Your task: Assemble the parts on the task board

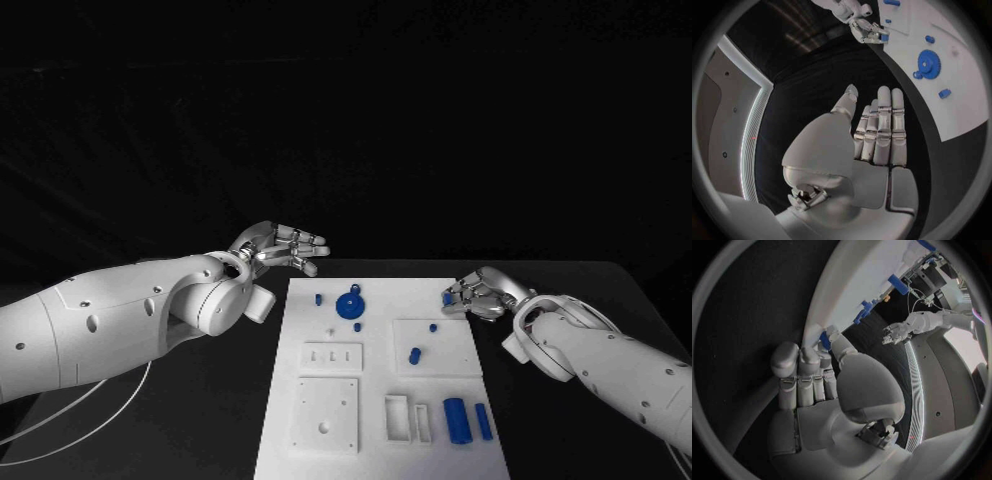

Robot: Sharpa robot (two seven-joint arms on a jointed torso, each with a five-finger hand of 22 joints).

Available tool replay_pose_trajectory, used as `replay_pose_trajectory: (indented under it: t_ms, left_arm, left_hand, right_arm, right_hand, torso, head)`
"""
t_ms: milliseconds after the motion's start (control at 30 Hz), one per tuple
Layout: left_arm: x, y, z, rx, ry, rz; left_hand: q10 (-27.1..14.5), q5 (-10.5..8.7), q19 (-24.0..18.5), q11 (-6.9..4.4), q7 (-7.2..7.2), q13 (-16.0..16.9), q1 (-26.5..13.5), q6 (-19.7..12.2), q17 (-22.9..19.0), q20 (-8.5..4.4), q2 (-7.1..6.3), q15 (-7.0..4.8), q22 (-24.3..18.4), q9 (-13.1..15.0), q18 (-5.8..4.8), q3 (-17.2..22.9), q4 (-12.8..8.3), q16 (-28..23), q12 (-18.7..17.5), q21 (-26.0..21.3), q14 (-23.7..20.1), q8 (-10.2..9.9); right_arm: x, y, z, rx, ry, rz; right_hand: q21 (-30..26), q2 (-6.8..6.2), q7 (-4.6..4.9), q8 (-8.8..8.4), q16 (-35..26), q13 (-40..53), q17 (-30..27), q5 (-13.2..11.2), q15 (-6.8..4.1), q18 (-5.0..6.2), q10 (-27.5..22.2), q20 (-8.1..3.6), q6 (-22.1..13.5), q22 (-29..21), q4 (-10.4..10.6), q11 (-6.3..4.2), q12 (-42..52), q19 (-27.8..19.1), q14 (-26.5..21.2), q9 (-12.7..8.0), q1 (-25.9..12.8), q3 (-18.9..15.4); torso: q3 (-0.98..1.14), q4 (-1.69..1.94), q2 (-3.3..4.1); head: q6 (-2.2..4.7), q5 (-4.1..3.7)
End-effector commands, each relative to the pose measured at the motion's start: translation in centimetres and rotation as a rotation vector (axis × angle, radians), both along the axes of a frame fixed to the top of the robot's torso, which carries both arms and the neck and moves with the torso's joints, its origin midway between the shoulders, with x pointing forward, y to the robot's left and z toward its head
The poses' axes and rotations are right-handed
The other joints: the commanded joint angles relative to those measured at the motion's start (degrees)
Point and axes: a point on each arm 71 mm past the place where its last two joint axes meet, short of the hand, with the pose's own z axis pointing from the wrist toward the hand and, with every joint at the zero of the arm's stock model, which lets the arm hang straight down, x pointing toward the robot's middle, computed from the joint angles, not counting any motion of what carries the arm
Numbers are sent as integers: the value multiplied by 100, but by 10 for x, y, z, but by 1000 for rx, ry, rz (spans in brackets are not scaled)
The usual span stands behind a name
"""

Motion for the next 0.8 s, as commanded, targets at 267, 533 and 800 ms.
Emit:
replay_pose_trajectory:
  t_ms: [267,533,800]
  left_arm:
    - [-1,-4,0,26,8,-23]
    - [2,-16,-3,96,116,-100]
    - [5,-39,-9,233,254,-203]
  left_hand:
    - [296,-19,113,-105,-82,3,-61,190,90,-70,87,-96,75,14,-6,-40,-1,209,-11,143,175,21]
    - [1706,-11,402,-522,-294,107,-630,514,607,-359,146,-394,304,44,-146,-281,462,1037,160,508,532,27]
    - [1946,601,413,-780,-596,827,-1283,1087,1627,-678,273,-667,971,697,-270,-280,968,2818,1226,1357,283,121]
  right_arm:
    - [-2,5,5,13,-29,-31]
    - [-2,31,38,-22,-28,49]
    - [-4,73,66,-89,-38,106]
  right_hand:
    - [120,-101,-62,29,60,57,77,37,-55,-32,129,-67,276,638,87,-27,32,23,41,50,-69,277]
    - [95,-135,-70,28,35,63,77,63,-52,-31,112,-64,284,632,89,-27,9,11,32,47,-94,263]
    - [76,-213,-75,27,12,76,81,-26,-53,-31,108,-65,280,628,142,-28,-3,11,35,40,-97,336]
  torso:
    - [2,-22,-22]
    - [2,-58,-93]
    - [-22,-98,-197]
  head:
    - [17,17]
    - [63,39]
    - [43,78]
